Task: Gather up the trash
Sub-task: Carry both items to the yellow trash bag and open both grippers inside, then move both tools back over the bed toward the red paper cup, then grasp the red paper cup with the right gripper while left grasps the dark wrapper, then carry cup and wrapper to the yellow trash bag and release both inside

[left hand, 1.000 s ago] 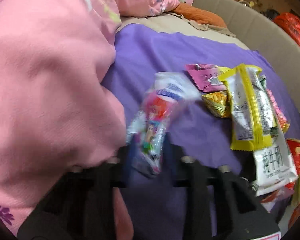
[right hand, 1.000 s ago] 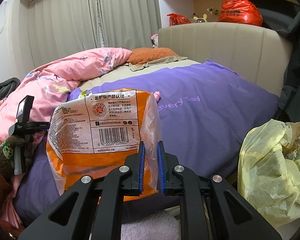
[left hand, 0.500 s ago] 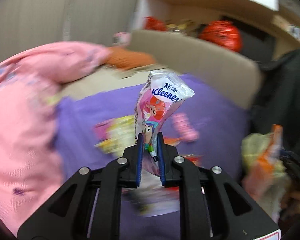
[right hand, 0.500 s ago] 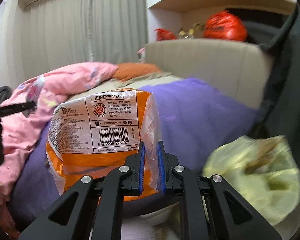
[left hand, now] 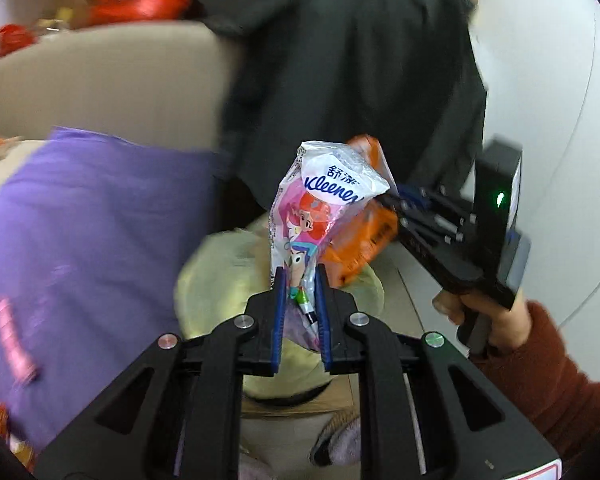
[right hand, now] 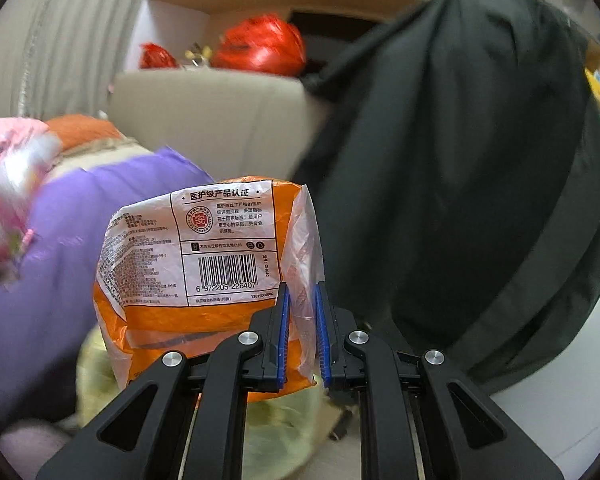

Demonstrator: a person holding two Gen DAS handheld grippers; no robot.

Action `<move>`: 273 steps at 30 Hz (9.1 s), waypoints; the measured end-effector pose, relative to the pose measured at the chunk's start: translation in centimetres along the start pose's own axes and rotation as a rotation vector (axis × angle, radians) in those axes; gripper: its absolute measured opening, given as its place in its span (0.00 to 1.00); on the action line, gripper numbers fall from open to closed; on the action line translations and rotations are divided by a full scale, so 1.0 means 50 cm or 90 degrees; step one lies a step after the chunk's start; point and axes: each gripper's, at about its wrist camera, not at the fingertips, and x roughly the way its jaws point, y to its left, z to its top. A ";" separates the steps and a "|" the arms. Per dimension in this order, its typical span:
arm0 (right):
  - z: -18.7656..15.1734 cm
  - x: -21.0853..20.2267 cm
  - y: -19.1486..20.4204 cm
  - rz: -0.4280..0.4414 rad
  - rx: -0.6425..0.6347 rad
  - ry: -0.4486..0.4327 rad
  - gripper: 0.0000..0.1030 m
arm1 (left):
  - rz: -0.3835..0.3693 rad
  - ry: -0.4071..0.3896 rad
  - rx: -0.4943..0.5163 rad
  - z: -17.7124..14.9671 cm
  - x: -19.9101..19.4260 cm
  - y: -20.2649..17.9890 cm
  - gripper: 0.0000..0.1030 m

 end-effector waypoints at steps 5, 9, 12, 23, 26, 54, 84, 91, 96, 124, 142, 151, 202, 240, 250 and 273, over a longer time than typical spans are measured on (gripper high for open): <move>-0.063 0.075 -0.004 0.048 -0.001 0.068 0.13 | 0.020 0.159 -0.003 -0.004 0.229 0.034 0.12; -0.103 0.108 0.014 0.108 -0.017 0.091 0.13 | 0.058 0.198 0.031 -0.026 0.277 0.061 0.11; -0.115 0.127 0.034 0.165 -0.016 0.102 0.13 | 0.069 0.203 0.027 -0.032 0.285 0.075 0.10; -0.146 0.130 0.044 0.198 -0.013 0.113 0.13 | 0.065 0.193 0.037 -0.023 0.287 0.075 0.09; -0.159 0.131 0.015 0.201 0.020 0.126 0.13 | 0.050 0.198 0.036 -0.031 0.303 0.061 0.09; -0.139 0.008 -0.014 0.169 0.091 0.057 0.42 | 0.118 0.044 -0.023 -0.047 0.073 0.041 0.47; -0.075 -0.177 0.345 0.385 -0.018 -0.004 0.57 | 0.393 -0.090 -0.163 -0.334 -0.423 0.263 0.48; -0.100 -0.207 0.467 0.435 -0.047 0.005 0.57 | 0.411 -0.167 -0.329 -0.481 -0.570 0.340 0.57; -0.138 -0.210 0.562 0.447 -0.080 0.040 0.57 | 0.298 -0.080 -0.378 -0.519 -0.521 0.379 0.61; -0.081 -0.127 0.786 0.587 -0.034 0.099 0.57 | 0.344 -0.089 -0.499 -0.608 -0.516 0.434 0.53; -0.077 -0.120 0.675 0.518 0.018 0.057 0.50 | 0.381 -0.026 -0.443 -0.595 -0.465 0.414 0.47; -0.103 -0.121 0.621 0.505 0.036 0.055 0.50 | 0.398 -0.010 -0.450 -0.605 -0.448 0.423 0.11; -0.146 -0.178 0.600 0.521 0.001 0.037 0.50 | 0.432 -0.066 -0.468 -0.627 -0.481 0.508 0.23; -0.087 -0.192 0.000 0.222 0.032 -0.138 0.50 | 0.155 -0.163 -0.038 -0.050 -0.081 0.002 0.19; -0.102 -0.102 -0.124 0.182 0.090 -0.092 0.50 | 0.092 0.023 0.064 -0.003 0.210 -0.056 0.19; -0.149 0.156 -0.006 0.241 0.015 0.118 0.50 | 0.136 0.111 0.060 -0.034 0.271 0.053 0.19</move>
